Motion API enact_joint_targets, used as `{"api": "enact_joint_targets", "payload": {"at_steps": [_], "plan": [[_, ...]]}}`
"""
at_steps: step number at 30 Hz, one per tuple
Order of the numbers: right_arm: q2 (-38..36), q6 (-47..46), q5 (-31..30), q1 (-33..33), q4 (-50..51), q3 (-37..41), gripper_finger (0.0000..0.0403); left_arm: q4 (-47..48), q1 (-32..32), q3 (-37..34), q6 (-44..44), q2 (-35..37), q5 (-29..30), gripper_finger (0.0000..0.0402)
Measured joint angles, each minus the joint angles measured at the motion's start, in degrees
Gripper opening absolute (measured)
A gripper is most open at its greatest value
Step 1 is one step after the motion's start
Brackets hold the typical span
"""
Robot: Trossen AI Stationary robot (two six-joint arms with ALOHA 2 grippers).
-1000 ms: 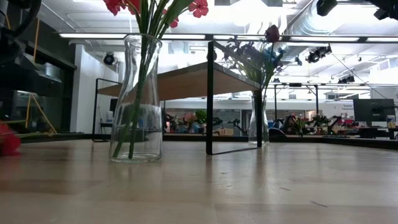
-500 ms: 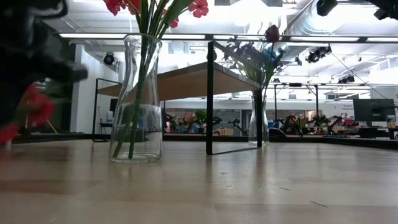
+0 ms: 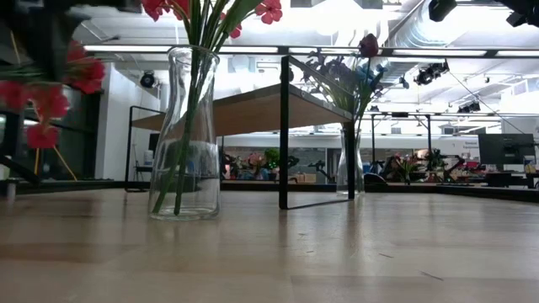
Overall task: Pick and place flowers into a vace then onto a shelf
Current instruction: Put the orange flowers into the bottom transparent flower vase
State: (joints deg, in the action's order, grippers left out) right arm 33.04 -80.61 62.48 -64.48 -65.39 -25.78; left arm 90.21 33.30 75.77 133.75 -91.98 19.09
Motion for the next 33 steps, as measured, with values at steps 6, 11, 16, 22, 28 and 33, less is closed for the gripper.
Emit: {"api": "enact_joint_targets", "payload": {"at_steps": [6,11,16,22,28,33], "plan": [[0.0,0.0,-0.6,0.0,0.0,0.0,0.0279,-0.3,-0.7,0.3,-0.6,2.8,4.2,0.0034],[0.0,0.0,-0.7,0.0,0.0,0.0,0.0279,-0.2,-0.7,0.1,-1.8,5.4,4.6,0.0034],[0.0,-0.2,-0.8,0.0,0.0,0.0,0.0279,-0.2,-0.2,0.3,-2.1,8.6,4.2,0.0034],[0.0,-0.2,-1.0,0.0,0.0,0.0,0.0279,-0.2,-0.3,0.4,-4.9,13.4,5.7,0.0034],[0.0,-0.4,-1.4,0.0,0.0,0.0,0.0279,-0.1,-0.3,0.4,-7.4,19.2,12.6,0.0034],[0.0,-0.4,-1.5,0.0,0.0,0.0,0.0279,-0.1,-0.3,0.5,-10.7,24.4,19.4,0.0034]]}}
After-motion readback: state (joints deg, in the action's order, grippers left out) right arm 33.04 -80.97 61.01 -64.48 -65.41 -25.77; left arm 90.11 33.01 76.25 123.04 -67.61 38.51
